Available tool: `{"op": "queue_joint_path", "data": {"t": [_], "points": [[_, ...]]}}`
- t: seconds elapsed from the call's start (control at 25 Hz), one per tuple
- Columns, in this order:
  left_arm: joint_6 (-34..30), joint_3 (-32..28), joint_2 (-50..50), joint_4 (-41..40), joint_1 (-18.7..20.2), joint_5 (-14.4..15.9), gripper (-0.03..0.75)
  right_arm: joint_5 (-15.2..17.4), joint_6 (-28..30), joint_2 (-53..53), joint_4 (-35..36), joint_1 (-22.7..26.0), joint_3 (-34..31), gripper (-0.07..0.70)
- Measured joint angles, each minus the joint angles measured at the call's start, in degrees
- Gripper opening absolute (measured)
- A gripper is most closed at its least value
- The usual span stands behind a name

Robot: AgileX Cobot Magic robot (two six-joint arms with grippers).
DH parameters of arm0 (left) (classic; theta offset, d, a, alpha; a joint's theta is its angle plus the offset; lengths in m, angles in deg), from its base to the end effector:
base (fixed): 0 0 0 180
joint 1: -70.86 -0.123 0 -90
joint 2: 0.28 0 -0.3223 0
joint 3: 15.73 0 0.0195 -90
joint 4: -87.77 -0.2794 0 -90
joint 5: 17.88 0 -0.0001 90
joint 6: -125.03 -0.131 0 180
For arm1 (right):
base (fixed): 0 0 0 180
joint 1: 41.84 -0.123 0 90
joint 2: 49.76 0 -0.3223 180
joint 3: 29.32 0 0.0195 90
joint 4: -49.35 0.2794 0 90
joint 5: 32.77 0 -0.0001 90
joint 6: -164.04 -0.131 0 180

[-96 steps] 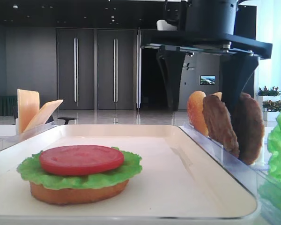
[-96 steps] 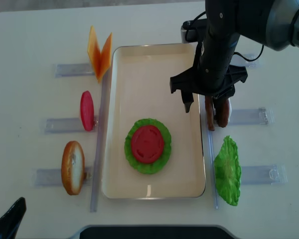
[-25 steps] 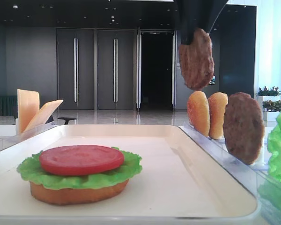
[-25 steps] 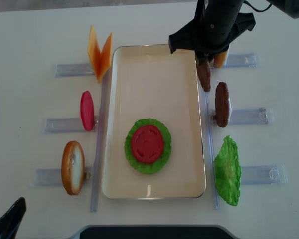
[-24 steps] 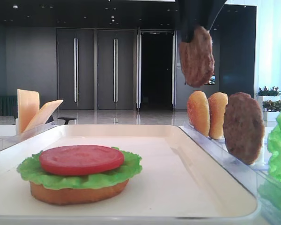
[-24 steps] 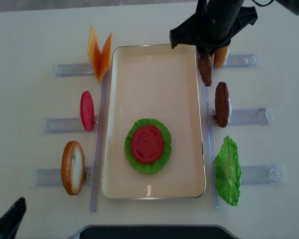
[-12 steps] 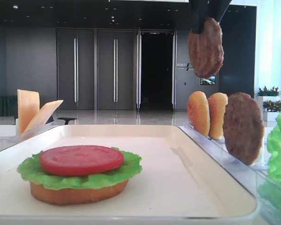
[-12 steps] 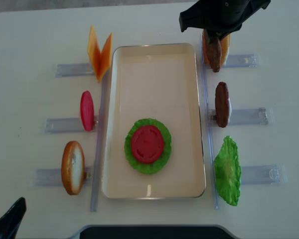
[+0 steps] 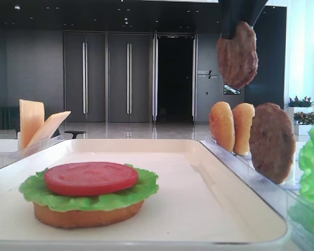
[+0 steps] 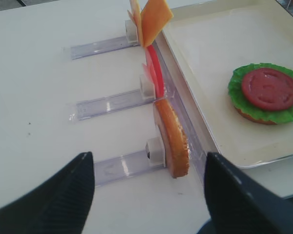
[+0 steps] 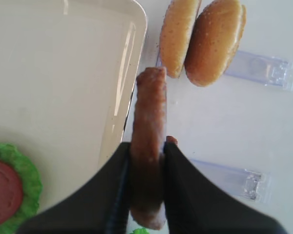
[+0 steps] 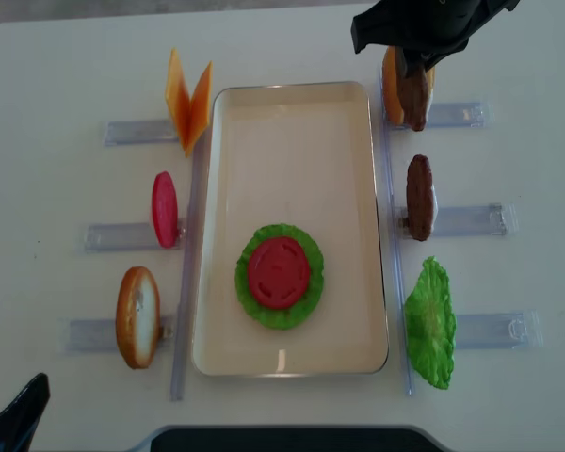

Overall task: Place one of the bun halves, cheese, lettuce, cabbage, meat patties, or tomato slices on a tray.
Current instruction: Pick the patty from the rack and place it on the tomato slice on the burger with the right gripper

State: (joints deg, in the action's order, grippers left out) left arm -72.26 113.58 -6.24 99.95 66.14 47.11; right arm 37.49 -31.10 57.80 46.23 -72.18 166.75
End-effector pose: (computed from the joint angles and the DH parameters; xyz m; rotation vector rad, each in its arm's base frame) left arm 0.0141 -0.0240 0.2598 0.2488 2.0885 -0.0274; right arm 0.3641 0.2053 0.3183 -0.3879 2.7985 0.1048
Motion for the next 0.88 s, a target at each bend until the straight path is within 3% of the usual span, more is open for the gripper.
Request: {"op": "queue_joint_path", "data": {"t": [0.36,0.88], "points": [[0.0,0.0,0.0,0.0,0.0,0.0,0.535,0.0,1.3,0.0,-1.0,0.4,0.0,0.163],[0.0,0.0,0.0,0.0,0.0,0.0,0.535,0.0,4.1,0.0,-1.0,7.4,0.0,0.163]]}}
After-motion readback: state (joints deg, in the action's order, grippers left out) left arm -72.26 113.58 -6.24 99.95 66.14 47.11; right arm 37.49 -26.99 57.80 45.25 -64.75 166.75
